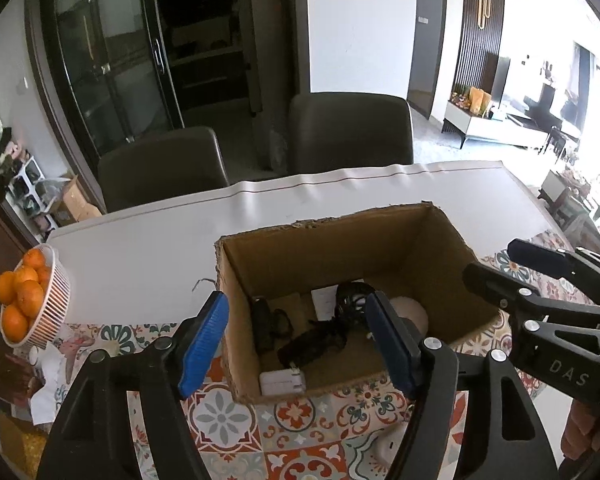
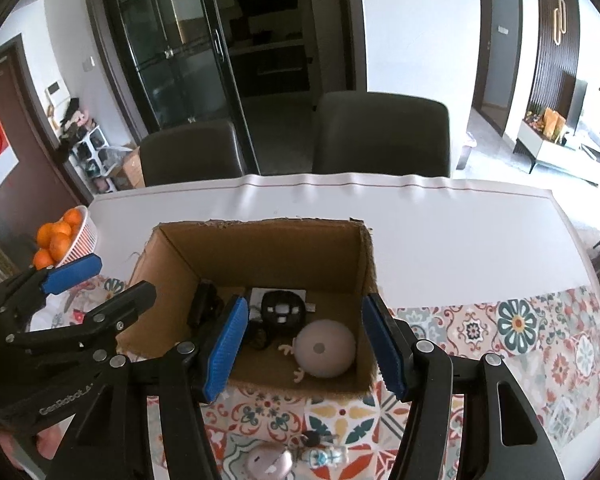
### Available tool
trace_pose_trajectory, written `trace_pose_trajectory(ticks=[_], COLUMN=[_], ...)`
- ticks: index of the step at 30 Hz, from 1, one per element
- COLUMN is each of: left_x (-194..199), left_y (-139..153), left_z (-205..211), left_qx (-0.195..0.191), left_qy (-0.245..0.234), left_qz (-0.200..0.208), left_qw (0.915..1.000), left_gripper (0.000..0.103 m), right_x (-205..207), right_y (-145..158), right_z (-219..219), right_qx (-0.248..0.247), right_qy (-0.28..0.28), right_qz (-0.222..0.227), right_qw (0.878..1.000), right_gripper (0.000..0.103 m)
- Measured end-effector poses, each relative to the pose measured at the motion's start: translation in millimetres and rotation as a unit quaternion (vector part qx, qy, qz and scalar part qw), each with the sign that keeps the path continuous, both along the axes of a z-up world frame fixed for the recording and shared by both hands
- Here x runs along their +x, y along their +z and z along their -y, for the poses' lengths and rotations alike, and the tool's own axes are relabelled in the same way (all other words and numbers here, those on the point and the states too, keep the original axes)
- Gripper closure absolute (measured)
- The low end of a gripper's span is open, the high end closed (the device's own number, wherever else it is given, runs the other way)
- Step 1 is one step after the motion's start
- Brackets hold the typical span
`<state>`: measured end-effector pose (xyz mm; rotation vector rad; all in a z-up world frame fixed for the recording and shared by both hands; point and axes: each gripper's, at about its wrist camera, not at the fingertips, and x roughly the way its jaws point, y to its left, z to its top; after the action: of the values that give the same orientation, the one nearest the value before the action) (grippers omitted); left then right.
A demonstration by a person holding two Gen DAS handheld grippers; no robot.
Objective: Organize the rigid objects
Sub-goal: 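Move both tools back toward the silver egg device and astronaut figurine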
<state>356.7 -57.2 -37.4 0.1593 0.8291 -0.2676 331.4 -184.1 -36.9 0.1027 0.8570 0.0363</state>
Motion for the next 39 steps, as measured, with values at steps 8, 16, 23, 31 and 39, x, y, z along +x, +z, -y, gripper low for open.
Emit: trace_pose_trajectory(ticks=[8, 16, 23, 31, 39], left_x=[-31, -58, -77, -91, -101], left_y=[2, -1, -8, -25, -42], left_z=[6, 8, 10, 12, 16], left_qx=[0.005, 0.001, 0.009, 0.011, 0.012], left_qy=[-0.006, -0.015, -0.021, -0.029, -0.039], left_qz=[0.02, 0.025, 0.027, 0.008, -0.011], left_qw=[0.9998, 0.9996, 0.9994, 0.9995, 0.9991], left_gripper=[0.029, 0.028, 0.026, 0.026, 0.026], right_x=[-37, -65, -85, -100, -112], right_y=[8, 5, -4, -25, -42], right_z=[4, 9, 10, 11, 13], right_qx=[-0.011, -0.005, 0.004, 0.015, 0.026], right_qy=[-0.006, -0.006, -0.005, -0.004, -0.003], right_qz=[0.03, 0.04, 0.04, 0.024, 0.017], right_qw=[0.999, 0.999, 0.999, 1.0, 0.999], right_gripper=[0.042, 0.042, 0.042, 0.042, 0.042])
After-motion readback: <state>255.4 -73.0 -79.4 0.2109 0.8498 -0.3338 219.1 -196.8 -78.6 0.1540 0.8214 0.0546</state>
